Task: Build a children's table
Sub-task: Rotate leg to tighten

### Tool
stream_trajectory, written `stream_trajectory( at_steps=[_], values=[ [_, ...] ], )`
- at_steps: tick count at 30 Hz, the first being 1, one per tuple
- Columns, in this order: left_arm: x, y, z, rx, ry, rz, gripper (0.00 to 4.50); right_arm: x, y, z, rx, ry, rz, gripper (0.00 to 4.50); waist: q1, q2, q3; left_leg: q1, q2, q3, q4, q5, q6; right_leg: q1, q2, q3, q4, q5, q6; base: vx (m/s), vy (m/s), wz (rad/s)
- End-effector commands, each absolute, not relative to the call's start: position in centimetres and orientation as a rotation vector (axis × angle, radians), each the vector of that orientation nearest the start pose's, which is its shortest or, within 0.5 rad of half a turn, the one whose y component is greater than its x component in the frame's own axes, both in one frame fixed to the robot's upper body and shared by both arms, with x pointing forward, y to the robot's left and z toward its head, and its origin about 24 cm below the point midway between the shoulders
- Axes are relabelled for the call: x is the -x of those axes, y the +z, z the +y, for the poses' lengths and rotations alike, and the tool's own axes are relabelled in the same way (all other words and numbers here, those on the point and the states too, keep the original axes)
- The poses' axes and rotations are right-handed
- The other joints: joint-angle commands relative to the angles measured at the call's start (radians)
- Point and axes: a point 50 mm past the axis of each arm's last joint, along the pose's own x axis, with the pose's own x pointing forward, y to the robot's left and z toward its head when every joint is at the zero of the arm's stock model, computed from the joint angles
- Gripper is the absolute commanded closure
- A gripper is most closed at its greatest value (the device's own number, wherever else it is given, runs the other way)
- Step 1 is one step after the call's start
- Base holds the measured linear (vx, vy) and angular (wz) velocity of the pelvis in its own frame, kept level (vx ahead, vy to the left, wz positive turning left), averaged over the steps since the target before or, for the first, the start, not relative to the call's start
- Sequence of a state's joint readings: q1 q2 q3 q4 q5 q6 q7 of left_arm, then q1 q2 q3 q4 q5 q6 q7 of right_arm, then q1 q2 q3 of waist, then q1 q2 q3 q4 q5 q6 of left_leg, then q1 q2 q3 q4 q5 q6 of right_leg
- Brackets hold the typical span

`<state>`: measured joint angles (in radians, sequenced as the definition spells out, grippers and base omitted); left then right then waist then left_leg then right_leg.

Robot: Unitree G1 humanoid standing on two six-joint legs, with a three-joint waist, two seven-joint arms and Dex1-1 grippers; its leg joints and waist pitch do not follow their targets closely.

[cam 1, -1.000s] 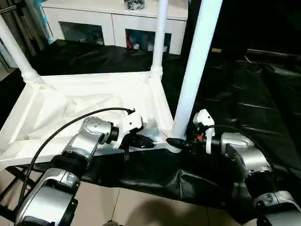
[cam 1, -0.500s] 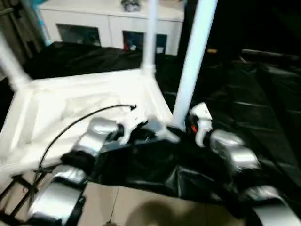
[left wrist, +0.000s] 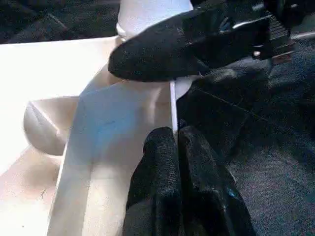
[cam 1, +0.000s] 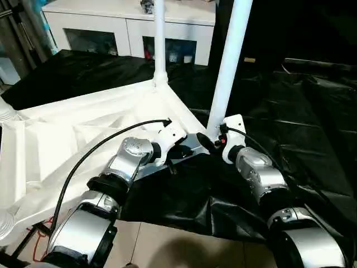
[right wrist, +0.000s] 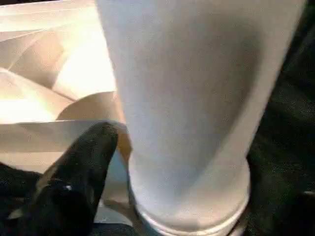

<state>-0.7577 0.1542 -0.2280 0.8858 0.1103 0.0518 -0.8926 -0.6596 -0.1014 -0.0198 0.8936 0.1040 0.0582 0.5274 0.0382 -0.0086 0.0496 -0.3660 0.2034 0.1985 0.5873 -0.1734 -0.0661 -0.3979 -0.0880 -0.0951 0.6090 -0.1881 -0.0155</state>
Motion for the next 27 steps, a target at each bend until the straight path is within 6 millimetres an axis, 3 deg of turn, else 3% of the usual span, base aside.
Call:
stream_trajectory(
  at_steps=[1, 4, 8, 16, 27],
  values=[
    [-34.1, 5.6, 6.2, -0.372, -1.234, 0.323, 4.50, -33.6, 1.2, -9.6, -0.056, 0.737, 0.402, 0.23, 0.003, -0.005, -0.058, 0.005, 0.033, -0.021, -0.071, -0.272, 0.048, 0.046, -0.070, 0.057, -0.093, -0.307, -0.193, 0.000, 0.000, 0.00],
    [-33.5, 5.5, 6.7, -0.366, -1.314, 0.330, 4.50, -33.0, 1.6, -10.1, -0.039, 0.857, 0.378, 0.23, 0.004, -0.004, -0.059, 0.006, 0.034, -0.019, -0.070, -0.253, 0.056, 0.046, -0.068, 0.057, -0.089, -0.261, -0.206, 0.000, 0.000, 0.00],
    [-32.9, 5.4, 7.7, -0.371, -1.395, 0.344, 4.50, -32.1, 1.9, -11.0, -0.027, 0.997, 0.366, 0.23, 0.017, 0.000, -0.063, 0.005, 0.039, -0.014, -0.065, -0.191, 0.090, 0.050, -0.064, 0.056, -0.071, -0.123, -0.255, 0.000, 0.000, 0.00],
    [-32.3, 5.3, 9.4, -0.380, -1.478, 0.370, 4.50, -30.2, 2.2, -13.0, 0.001, 1.190, 0.402, 0.23, 0.031, 0.000, -0.058, 0.010, 0.041, -0.015, -0.070, -0.256, 0.062, 0.049, -0.068, 0.057, -0.083, -0.245, -0.222, 0.000, 0.000, 0.00],
    [-32.2, 5.5, 11.3, -0.382, -1.496, 0.406, 4.50, -29.2, 2.3, -13.9, 0.027, 1.251, 0.443, 1.07, 0.038, -0.002, -0.058, 0.011, 0.041, -0.016, -0.071, -0.246, 0.046, 0.045, -0.068, 0.057, -0.083, -0.253, -0.215, 0.000, 0.000, 0.00]
  ],
)
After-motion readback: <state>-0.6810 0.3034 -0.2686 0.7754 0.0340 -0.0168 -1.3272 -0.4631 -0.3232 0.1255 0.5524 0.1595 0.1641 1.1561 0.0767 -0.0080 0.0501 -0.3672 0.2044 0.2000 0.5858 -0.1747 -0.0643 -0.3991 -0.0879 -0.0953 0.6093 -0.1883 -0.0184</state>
